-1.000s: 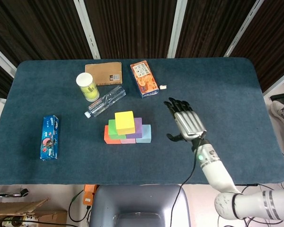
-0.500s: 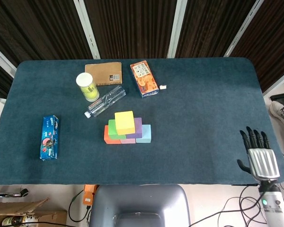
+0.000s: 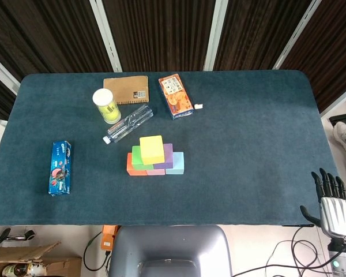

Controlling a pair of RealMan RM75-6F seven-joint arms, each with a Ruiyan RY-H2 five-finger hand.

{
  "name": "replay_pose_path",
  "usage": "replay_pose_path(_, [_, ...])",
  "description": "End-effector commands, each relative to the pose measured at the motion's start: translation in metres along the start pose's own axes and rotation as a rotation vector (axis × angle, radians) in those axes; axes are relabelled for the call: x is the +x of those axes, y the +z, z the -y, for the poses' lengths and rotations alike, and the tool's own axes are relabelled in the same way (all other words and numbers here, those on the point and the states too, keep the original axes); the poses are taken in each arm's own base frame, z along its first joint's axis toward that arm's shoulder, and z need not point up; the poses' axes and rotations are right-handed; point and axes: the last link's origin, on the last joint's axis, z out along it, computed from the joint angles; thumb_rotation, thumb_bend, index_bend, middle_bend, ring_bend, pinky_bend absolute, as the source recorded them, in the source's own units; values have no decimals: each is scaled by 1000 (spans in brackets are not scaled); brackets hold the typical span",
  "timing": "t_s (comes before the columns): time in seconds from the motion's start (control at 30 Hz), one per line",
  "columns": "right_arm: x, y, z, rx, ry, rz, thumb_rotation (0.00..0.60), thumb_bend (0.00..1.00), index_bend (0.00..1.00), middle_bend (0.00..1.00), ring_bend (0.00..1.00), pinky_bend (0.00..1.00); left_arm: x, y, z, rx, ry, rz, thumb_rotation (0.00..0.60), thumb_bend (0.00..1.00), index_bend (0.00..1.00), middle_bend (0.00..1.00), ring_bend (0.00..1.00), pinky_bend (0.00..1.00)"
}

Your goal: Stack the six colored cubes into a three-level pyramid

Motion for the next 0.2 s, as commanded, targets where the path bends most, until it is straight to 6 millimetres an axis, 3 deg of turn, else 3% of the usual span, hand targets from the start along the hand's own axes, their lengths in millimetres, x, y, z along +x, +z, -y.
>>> replay_pose_path(0.03, [6,1,-1,-6,-7,-1,600,169,4,0,0,0,-2,1,-5,-24,6,44,600,47,0,0,0,44])
replay_pose_path(0.2, [15,0,-1,-3,-25,-23,600,169,4,0,0,0,0,0,-7,-33,2,47,600,47,0,0,0,44])
